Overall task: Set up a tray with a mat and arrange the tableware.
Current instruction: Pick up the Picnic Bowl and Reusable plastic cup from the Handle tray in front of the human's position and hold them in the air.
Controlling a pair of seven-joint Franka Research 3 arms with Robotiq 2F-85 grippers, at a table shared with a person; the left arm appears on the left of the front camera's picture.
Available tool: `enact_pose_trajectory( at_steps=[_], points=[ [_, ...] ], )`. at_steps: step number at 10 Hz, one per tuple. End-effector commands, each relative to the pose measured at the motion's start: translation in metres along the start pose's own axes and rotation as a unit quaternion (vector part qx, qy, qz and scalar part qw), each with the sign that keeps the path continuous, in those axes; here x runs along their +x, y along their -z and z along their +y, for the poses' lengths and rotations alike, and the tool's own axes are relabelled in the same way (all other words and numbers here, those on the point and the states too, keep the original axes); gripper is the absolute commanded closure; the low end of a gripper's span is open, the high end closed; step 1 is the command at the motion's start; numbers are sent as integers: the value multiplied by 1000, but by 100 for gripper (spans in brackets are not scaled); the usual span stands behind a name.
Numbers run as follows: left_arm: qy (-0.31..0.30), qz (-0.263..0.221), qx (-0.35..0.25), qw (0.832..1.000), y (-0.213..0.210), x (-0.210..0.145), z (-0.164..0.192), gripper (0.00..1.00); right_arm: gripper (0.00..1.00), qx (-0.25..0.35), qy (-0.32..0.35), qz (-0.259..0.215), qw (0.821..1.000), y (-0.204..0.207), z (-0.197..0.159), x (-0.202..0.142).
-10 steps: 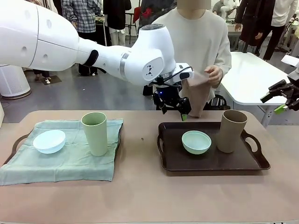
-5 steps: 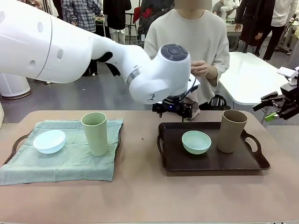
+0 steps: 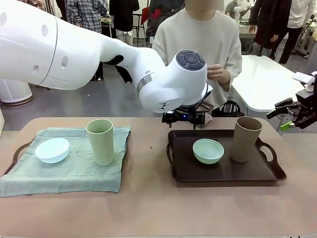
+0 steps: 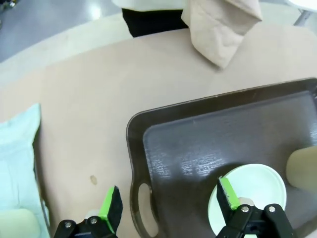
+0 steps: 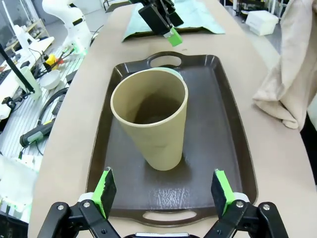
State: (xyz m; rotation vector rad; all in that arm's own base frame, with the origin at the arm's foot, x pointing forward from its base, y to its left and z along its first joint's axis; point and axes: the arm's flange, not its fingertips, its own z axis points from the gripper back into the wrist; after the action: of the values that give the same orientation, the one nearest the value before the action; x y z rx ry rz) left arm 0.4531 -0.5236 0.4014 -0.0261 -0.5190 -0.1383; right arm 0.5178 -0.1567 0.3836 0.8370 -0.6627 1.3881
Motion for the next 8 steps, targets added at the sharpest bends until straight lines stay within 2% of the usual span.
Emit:
enact_pose_trajectory(
  at_steps=[1, 2, 3, 6, 8],
  points=[
    [-9, -1, 0, 1000, 0, 0, -1, 0, 0, 0, 0, -2, 1000, 0, -1, 0],
    [-44, 29, -15, 998, -2, -6, -3, 0, 0, 0, 0, 0, 1000, 0, 0, 0],
    [-61, 28, -17, 998, -12, -13, -4, 0, 0, -22, 39, -19, 999, 4, 6, -7],
    [-68, 69, -41, 994, -17, -26, -7, 0, 0, -48, 23, -31, 998, 15, 44, -11],
    [-63, 90, -41, 993, -11, -27, -6, 0, 0, -57, 15, -29, 998, 28, 42, -26]
  ],
)
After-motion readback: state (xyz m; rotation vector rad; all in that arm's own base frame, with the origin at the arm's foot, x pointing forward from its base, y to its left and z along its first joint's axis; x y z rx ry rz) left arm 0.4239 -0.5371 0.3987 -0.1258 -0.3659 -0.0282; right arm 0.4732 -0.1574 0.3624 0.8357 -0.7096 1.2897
